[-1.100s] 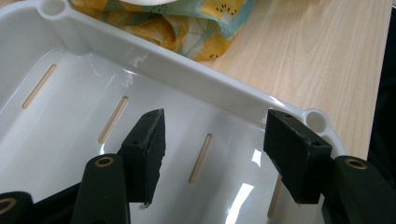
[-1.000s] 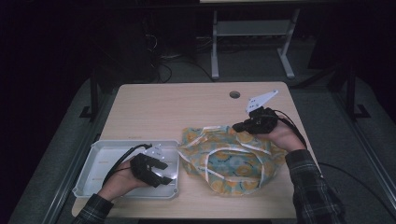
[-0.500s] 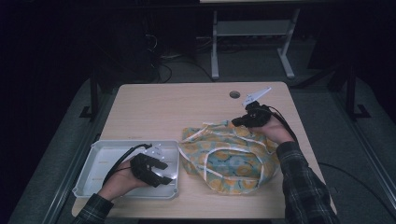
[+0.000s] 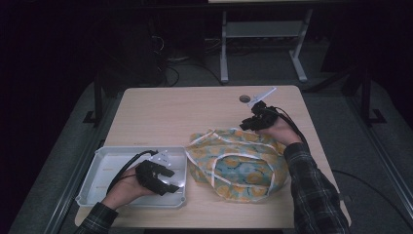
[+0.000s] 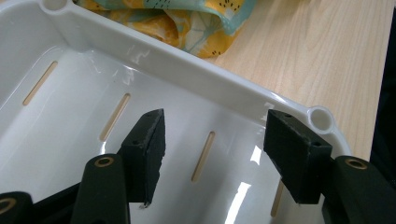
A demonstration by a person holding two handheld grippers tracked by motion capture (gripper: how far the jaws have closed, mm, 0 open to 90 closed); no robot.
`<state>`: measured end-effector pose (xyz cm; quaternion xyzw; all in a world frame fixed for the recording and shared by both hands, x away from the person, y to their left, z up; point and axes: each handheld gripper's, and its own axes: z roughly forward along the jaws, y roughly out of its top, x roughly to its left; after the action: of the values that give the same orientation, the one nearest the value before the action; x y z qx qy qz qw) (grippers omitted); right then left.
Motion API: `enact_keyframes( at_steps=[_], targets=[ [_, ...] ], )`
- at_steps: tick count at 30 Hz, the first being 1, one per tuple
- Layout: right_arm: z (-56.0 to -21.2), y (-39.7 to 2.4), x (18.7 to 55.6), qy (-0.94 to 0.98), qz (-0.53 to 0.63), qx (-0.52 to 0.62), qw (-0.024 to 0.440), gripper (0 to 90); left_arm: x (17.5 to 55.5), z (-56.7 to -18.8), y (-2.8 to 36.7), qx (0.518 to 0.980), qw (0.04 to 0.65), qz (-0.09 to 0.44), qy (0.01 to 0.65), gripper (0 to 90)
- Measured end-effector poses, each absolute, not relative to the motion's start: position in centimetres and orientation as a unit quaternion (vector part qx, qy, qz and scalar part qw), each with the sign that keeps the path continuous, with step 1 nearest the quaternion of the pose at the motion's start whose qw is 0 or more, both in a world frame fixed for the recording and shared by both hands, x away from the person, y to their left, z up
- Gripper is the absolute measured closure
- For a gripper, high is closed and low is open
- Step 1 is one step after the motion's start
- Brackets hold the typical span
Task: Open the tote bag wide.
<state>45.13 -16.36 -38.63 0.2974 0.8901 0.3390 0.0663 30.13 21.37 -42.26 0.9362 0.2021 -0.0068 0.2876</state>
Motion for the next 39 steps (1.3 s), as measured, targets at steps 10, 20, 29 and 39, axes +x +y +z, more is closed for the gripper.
enact_keyframes(
  at_steps=[10,20,29,39],
  targets=[
    [-35.2,-17.4,43.9,0.880,0.359,0.299,0.082,52.7,30.0,-42.2,21.3,0.936,0.288,-0.006,0.203,38.5],
    [-34.3,-18.9,40.7,0.881,0.367,0.290,0.077,53.8,30.0,-42.1,21.2,0.936,0.288,-0.005,0.202,38.5],
    [-34.0,-20.5,37.3,0.875,0.391,0.276,0.077,54.6,30.0,-42.1,21.2,0.936,0.288,-0.004,0.200,38.5],
    [-35.3,-21.4,33.9,0.876,0.396,0.265,0.073,54.4,29.9,-41.8,21.3,0.931,0.302,-0.003,0.204,38.8]
  ],
)
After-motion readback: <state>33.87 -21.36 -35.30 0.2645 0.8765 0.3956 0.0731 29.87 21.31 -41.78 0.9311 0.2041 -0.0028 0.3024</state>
